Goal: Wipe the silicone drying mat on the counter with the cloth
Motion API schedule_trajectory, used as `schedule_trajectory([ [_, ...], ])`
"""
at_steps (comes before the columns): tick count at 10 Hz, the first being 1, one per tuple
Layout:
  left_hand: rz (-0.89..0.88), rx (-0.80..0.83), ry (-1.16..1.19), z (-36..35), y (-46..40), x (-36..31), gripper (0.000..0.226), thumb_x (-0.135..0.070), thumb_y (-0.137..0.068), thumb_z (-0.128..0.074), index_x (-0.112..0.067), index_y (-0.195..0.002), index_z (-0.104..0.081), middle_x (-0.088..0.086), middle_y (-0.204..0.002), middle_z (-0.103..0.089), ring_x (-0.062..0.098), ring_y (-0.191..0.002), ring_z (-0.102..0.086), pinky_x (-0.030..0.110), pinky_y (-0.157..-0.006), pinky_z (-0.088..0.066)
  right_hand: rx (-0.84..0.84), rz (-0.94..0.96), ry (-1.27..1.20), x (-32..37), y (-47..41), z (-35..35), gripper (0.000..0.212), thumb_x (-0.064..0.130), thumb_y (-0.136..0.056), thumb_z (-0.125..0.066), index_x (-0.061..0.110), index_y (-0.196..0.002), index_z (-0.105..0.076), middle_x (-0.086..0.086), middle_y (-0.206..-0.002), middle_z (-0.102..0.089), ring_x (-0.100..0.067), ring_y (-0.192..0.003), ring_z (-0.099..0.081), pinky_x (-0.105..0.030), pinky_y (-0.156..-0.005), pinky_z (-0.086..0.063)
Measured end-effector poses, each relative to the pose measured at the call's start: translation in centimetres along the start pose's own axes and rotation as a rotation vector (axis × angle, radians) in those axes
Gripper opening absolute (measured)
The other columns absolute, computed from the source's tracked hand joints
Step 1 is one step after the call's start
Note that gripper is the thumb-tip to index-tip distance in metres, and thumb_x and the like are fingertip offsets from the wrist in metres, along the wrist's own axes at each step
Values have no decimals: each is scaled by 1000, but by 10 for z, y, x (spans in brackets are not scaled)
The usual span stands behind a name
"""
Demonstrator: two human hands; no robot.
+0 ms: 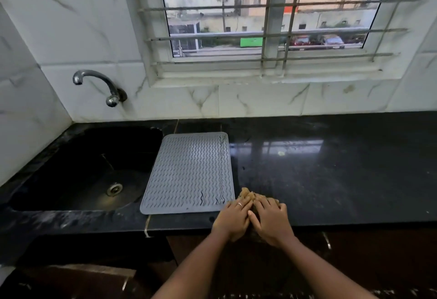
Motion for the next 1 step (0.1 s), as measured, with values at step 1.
schedule_trajectory([
  [1, 71, 84, 43, 44, -24, 19, 38, -33, -99, -39, -14, -128, -56, 13, -133, -57, 31, -120, -55, 43, -99, -45, 309, 6, 22, -5, -46, 17, 47, 49, -95, -31, 22, -121, -58, -6, -123, -59, -26, -113, -53, -42, -93, -40],
])
Point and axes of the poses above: each hand's wrist, its own y-axis away from the middle knuckle, its own z-axis out of the back of the hand, x = y × z, the point moved 7 cm from there along -y, towards the middle knuckle
